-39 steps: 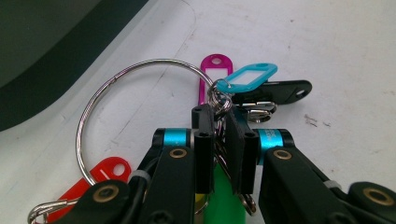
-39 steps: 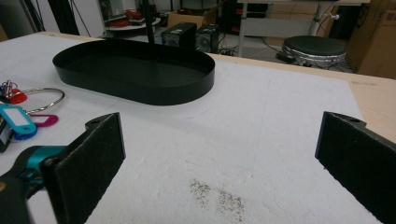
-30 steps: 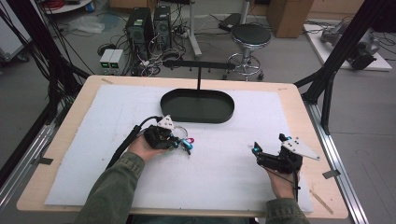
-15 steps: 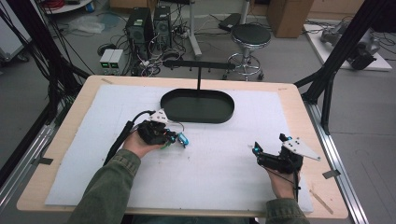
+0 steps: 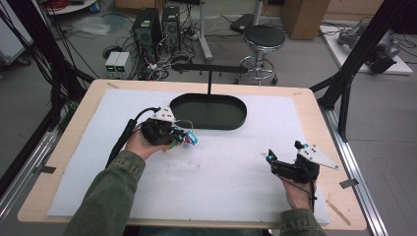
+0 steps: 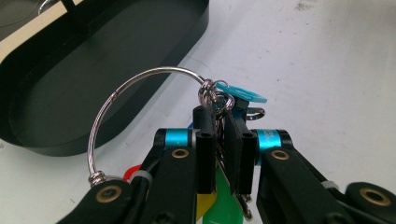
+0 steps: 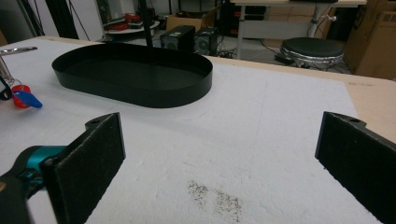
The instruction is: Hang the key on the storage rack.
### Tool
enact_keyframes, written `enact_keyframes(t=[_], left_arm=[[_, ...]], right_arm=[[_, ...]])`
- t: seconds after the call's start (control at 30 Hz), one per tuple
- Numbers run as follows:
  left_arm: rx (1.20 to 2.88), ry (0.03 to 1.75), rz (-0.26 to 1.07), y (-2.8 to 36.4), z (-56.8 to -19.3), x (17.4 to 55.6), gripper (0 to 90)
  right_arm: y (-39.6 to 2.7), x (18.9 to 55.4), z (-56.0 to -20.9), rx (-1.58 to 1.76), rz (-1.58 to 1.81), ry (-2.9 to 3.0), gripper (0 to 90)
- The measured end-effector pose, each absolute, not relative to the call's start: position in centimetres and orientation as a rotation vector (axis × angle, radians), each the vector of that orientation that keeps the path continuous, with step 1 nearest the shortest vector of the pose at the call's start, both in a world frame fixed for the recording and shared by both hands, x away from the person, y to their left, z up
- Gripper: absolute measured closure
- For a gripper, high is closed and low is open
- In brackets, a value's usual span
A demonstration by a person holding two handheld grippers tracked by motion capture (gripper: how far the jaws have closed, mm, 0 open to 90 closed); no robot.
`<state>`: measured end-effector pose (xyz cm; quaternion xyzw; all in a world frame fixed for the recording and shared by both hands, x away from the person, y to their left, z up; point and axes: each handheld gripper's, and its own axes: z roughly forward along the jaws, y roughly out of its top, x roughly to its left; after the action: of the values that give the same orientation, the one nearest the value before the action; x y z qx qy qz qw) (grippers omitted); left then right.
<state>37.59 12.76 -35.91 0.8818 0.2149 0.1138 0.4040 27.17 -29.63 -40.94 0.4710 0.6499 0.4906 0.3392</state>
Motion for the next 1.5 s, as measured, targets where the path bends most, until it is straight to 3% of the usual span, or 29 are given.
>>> enact_keyframes(t=[0.67,0.7,1.5], left_arm=[[2.183,0.578,0.389,14.7,-31.6,38.7,83.8],[2.188,0.569,0.411,14.9,-31.1,38.8,88.3],[2.116,0.607,0.498,16.5,-25.5,40.7,88.3]], right_arm=[[-29.7,27.2,-41.0,1.221,1.276,1.690,0.5],[-29.7,27.2,-41.0,1.222,1.276,1.691,0.5],[-29.7,27.1,-41.0,1.231,1.280,1.694,0.5]])
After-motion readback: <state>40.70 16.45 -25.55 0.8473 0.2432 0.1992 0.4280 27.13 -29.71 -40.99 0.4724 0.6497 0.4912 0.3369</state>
